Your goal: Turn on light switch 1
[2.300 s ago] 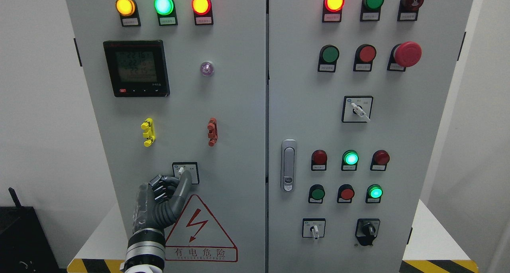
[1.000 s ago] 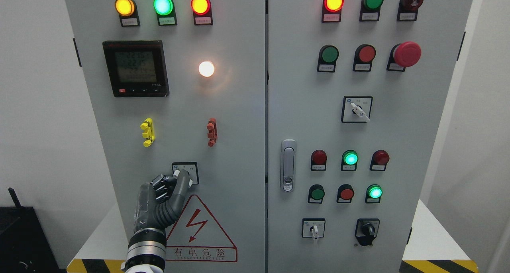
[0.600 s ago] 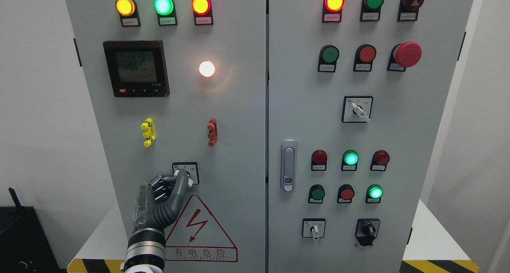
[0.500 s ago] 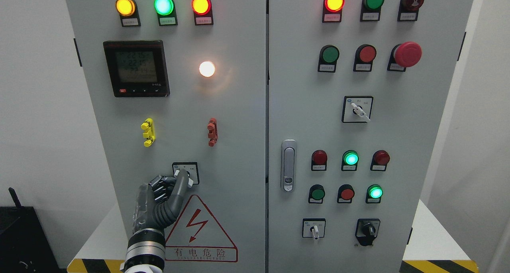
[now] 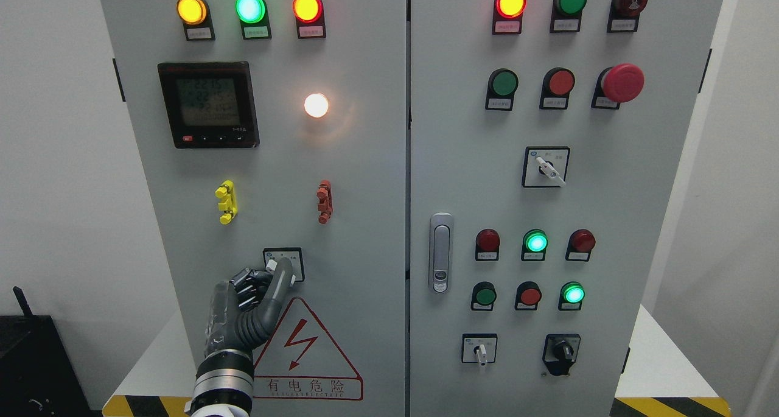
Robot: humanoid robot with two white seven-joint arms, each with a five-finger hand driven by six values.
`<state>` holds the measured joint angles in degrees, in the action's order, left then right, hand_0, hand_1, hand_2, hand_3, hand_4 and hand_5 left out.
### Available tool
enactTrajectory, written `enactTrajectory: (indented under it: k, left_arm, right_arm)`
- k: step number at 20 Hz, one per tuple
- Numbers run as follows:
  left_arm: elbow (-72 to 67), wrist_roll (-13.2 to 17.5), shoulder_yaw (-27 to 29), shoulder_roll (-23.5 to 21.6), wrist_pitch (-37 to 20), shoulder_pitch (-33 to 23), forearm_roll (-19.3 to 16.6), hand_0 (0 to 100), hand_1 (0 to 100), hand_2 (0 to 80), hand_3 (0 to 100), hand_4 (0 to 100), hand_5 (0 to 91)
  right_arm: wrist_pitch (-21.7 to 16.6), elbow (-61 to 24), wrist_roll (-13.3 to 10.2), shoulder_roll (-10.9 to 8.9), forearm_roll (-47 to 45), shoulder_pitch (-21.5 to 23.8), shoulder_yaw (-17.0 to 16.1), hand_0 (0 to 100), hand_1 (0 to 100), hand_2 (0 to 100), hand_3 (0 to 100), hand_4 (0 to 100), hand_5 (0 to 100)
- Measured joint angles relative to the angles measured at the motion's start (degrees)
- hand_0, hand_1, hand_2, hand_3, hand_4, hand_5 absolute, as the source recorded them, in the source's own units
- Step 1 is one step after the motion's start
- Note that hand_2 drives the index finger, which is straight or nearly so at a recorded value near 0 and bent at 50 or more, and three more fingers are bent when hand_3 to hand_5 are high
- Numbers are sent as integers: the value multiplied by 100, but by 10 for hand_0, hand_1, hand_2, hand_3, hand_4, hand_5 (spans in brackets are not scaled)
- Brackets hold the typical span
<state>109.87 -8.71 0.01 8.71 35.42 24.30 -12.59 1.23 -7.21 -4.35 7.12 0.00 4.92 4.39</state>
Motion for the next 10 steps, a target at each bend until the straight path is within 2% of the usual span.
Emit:
enactTrajectory:
  k: [10]
  left_arm:
    - [9, 8, -1, -4, 20, -52, -1, 154, 444, 617, 893, 902, 842]
  right_arm:
    - [0, 0, 0, 0, 0, 0, 0, 0, 0, 0, 0, 0, 0]
